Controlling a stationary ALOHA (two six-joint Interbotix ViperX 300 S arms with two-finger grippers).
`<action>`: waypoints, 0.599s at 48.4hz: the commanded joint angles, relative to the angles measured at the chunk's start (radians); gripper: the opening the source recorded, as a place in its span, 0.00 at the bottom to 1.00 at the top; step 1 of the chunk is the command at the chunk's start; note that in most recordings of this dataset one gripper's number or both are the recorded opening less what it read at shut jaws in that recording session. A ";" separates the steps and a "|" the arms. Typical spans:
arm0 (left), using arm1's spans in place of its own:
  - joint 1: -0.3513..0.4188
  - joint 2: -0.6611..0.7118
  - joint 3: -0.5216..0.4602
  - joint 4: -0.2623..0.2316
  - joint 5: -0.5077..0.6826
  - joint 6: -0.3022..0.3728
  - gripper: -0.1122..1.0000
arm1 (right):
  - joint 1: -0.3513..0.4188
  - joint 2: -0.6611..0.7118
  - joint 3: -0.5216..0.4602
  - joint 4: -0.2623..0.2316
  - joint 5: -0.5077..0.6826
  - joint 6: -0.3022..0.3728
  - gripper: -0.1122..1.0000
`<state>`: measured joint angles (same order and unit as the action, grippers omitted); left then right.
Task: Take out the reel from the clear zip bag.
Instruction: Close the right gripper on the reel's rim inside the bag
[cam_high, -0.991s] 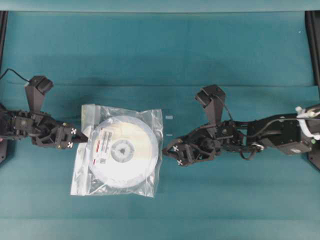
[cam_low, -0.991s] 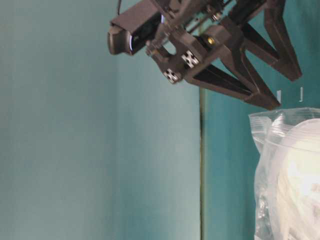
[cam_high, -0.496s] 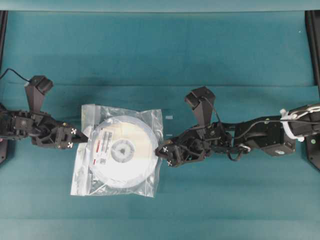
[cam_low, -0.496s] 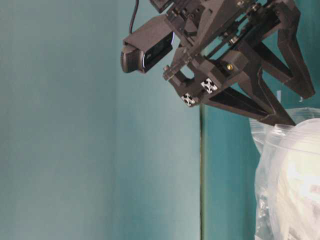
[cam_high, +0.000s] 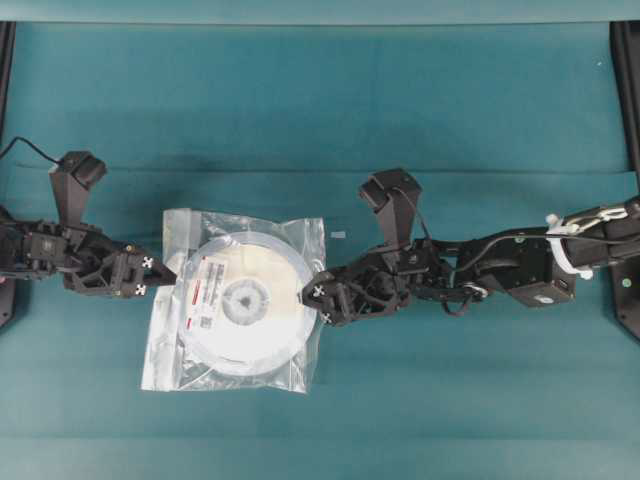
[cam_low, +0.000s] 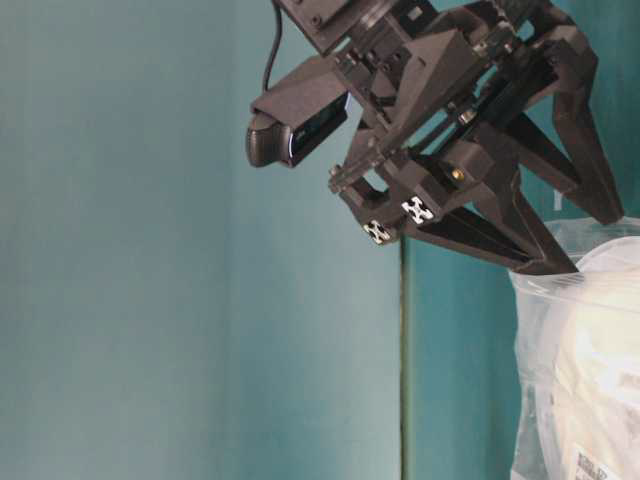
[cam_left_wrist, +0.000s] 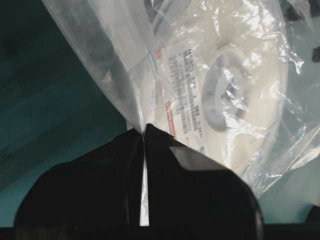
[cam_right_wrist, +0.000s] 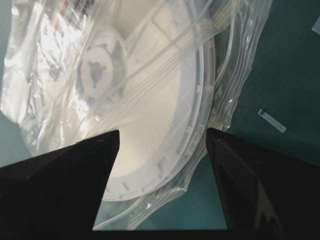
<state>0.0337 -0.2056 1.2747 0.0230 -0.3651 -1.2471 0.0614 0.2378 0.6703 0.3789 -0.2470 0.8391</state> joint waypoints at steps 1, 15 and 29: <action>0.000 -0.008 -0.014 0.005 -0.005 -0.002 0.11 | -0.002 0.000 -0.017 0.000 -0.005 0.006 0.88; 0.002 -0.008 -0.014 0.005 -0.005 -0.002 0.11 | -0.005 0.034 -0.041 0.002 0.000 0.008 0.88; 0.000 -0.008 -0.017 0.005 -0.005 -0.002 0.11 | -0.005 0.058 -0.080 0.000 0.000 0.008 0.83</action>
<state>0.0337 -0.2071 1.2747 0.0215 -0.3651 -1.2487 0.0568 0.2976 0.6090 0.3789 -0.2439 0.8391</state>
